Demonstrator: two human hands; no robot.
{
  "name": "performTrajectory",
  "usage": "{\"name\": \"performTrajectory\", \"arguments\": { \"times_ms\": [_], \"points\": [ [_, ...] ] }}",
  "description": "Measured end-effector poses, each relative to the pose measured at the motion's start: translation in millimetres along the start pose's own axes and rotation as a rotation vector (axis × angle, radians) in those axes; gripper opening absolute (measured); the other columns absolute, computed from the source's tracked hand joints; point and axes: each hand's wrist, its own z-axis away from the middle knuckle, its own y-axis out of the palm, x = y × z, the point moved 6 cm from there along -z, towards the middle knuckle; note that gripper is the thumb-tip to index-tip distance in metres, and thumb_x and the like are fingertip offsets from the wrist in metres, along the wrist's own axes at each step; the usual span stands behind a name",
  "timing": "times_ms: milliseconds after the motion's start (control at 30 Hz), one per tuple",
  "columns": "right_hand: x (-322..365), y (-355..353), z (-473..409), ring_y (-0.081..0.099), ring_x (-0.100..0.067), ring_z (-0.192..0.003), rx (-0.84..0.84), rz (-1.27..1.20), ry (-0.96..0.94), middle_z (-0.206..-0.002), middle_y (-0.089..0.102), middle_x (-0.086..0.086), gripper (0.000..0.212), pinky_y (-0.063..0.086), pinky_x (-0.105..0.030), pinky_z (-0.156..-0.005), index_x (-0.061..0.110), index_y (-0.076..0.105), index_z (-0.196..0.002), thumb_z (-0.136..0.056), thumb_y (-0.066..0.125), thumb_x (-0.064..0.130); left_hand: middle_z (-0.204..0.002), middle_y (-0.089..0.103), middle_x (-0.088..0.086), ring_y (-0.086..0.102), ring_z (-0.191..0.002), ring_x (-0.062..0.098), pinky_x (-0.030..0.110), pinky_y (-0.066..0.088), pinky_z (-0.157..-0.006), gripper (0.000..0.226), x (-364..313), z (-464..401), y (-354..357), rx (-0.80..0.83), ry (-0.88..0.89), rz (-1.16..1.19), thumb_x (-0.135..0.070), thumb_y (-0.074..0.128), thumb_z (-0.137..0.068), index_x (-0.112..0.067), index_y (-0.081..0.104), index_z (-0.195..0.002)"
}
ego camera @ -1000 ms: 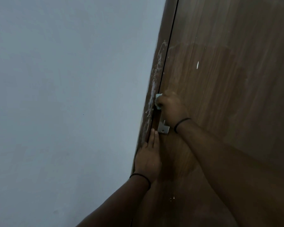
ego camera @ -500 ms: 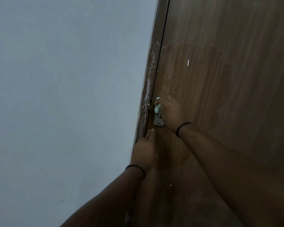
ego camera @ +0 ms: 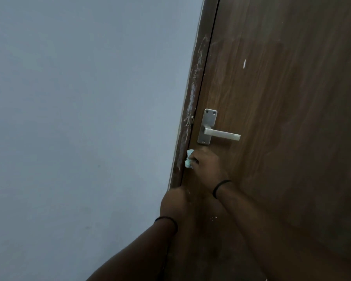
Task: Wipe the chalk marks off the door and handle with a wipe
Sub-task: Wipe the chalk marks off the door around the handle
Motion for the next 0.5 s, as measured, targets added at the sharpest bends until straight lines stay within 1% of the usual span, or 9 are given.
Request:
{"name": "performTrajectory", "arguments": {
  "times_ms": [33,100,167,233,300,333,400,467,500],
  "points": [
    [-6,9,5,0.047,0.001,-0.072,-0.014,-0.016,0.038,-0.083,0.059,-0.002,0.014,0.043,-0.011,-0.075,0.004,0.064,-0.072,-0.082,0.062,-0.004,-0.099,0.072,0.008,0.068,-0.092,0.028,0.036,0.056,-0.080,0.025,9,3,12,0.037,-0.022,-0.009,-0.030,0.049,-0.093,-0.014,0.066,-0.102],
    [-19,29,9,0.048,0.002,-0.079,-0.045,-0.040,0.087,-0.090,0.057,0.000,0.010,0.032,0.007,-0.075,0.006,0.066,-0.078,-0.083,0.064,-0.002,-0.101,0.072,0.007,0.069,-0.093,0.026,0.034,0.056,-0.081,0.023,26,2,32,0.071,-0.060,0.007,-0.030,0.052,-0.092,-0.015,0.066,-0.103],
    [-29,49,8,0.050,-0.002,-0.083,-0.058,-0.045,0.090,-0.094,0.062,-0.005,0.006,0.027,0.010,-0.076,0.006,0.068,-0.081,-0.084,0.067,0.000,-0.101,0.072,0.007,0.069,-0.091,0.026,0.035,0.056,-0.080,0.022,38,-4,47,0.063,-0.103,0.059,-0.030,0.052,-0.093,-0.015,0.064,-0.104],
    [-33,68,4,0.057,-0.009,-0.087,-0.061,-0.049,0.062,-0.097,0.065,-0.009,0.004,0.035,0.003,-0.083,0.004,0.070,-0.085,-0.084,0.067,0.001,-0.103,0.071,0.006,0.068,-0.092,0.026,0.034,0.054,-0.081,0.024,46,-8,57,0.016,-0.153,0.121,-0.033,0.051,-0.095,-0.016,0.062,-0.107],
    [-32,89,1,0.063,-0.022,-0.084,-0.040,-0.010,0.029,-0.092,0.064,-0.014,0.006,0.052,-0.025,-0.082,0.000,0.069,-0.085,-0.085,0.063,-0.001,-0.116,0.067,0.008,0.065,-0.103,0.026,0.034,0.049,-0.090,0.031,51,-13,68,-0.038,-0.214,0.258,-0.033,0.052,-0.096,-0.016,0.058,-0.121],
    [-30,97,1,0.062,-0.026,-0.078,-0.026,0.025,0.000,-0.087,0.062,-0.015,0.007,0.055,-0.035,-0.072,-0.001,0.068,-0.082,-0.085,0.062,-0.003,-0.127,0.062,0.011,0.060,-0.113,0.027,0.034,0.045,-0.098,0.038,55,-15,75,-0.044,-0.253,0.353,-0.030,0.053,-0.097,-0.013,0.053,-0.131],
    [-29,101,3,0.060,-0.027,-0.069,0.000,0.057,-0.060,-0.081,0.059,-0.014,0.008,0.055,-0.035,-0.060,0.000,0.066,-0.077,-0.082,0.063,-0.006,-0.142,0.049,0.017,0.048,-0.129,0.028,0.033,0.033,-0.110,0.046,61,-21,86,-0.020,-0.357,0.488,-0.020,0.052,-0.099,-0.004,0.042,-0.141],
    [-34,96,1,0.063,-0.027,-0.072,0.027,0.067,-0.103,-0.083,0.061,-0.013,0.007,0.056,-0.034,-0.064,0.002,0.068,-0.078,-0.082,0.066,-0.003,-0.144,0.046,0.016,0.047,-0.129,0.026,0.031,0.034,-0.110,0.049,65,-25,92,-0.033,-0.442,0.556,-0.017,0.053,-0.099,-0.004,0.037,-0.144],
    [-36,88,-3,0.064,-0.026,-0.077,0.000,0.065,-0.114,-0.086,0.062,-0.012,0.006,0.056,-0.033,-0.070,0.004,0.069,-0.080,-0.084,0.066,0.000,-0.140,0.050,0.009,0.051,-0.122,0.019,0.029,0.038,-0.104,0.051,63,-24,88,-0.105,-0.436,0.554,-0.023,0.056,-0.098,-0.012,0.037,-0.144]
  ]
}}
